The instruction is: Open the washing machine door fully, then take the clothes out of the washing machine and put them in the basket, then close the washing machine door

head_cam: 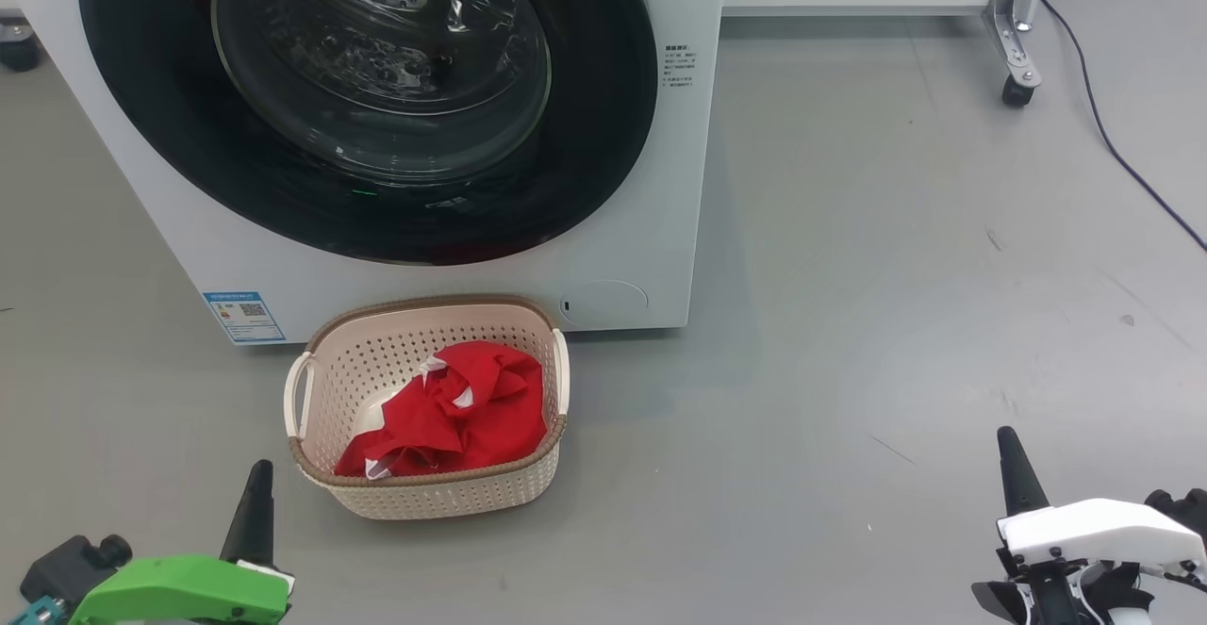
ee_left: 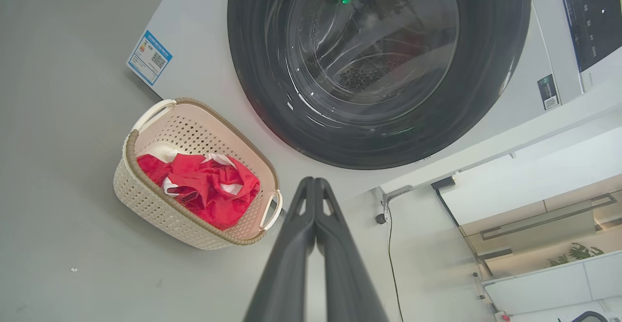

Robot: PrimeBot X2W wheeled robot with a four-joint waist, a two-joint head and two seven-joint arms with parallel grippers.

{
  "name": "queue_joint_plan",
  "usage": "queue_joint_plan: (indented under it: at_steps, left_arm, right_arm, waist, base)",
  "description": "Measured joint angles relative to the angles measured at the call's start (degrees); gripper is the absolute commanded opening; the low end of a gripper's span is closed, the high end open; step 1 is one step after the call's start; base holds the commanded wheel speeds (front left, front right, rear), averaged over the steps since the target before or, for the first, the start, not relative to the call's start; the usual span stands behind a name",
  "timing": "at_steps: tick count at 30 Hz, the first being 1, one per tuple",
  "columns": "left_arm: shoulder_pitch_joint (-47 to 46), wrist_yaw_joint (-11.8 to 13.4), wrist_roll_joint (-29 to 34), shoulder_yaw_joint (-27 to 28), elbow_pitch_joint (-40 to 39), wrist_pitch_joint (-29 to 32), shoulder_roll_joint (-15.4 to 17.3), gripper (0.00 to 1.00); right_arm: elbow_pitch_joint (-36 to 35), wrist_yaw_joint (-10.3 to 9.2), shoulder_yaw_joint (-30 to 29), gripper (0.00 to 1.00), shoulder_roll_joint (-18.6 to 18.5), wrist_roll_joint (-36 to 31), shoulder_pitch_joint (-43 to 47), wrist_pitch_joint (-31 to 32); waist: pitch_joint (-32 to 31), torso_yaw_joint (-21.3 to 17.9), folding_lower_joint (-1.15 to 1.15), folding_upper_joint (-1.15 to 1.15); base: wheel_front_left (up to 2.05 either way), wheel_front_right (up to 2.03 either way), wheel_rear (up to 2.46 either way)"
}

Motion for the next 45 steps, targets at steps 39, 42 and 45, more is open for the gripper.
queue_joint_plan:
  at_steps: [39,42,45]
  left_arm:
    - [-3.9,-2.3,-24.3,5.6,3.0,5.2,-0.8,0.0]
    - [-3.9,-2.3,-24.3,5.6,3.1,5.2,-0.8,0.0]
    - [-3.9,-2.3,-24.3,5.6,3.1,5.2,-0.8,0.0]
  right_arm:
    - [2.6,2.99,-5.5,0.0,-0.5,24.2,-5.3,5.5]
    - [2.7,2.99,-5.6,0.0,-0.5,24.2,-5.3,5.5]
    - [2.7,2.99,-5.6,0.0,-0.5,24.2,-5.3,5.5]
  waist:
    - [0.5,-1.4,0.0,0.0]
    - [0.5,-1.4,0.0,0.0]
    - [0.5,-1.4,0.0,0.0]
  base:
    - [0.0,0.0,0.0]
    - [0.0,0.0,0.0]
    - [0.0,0.0,0.0]
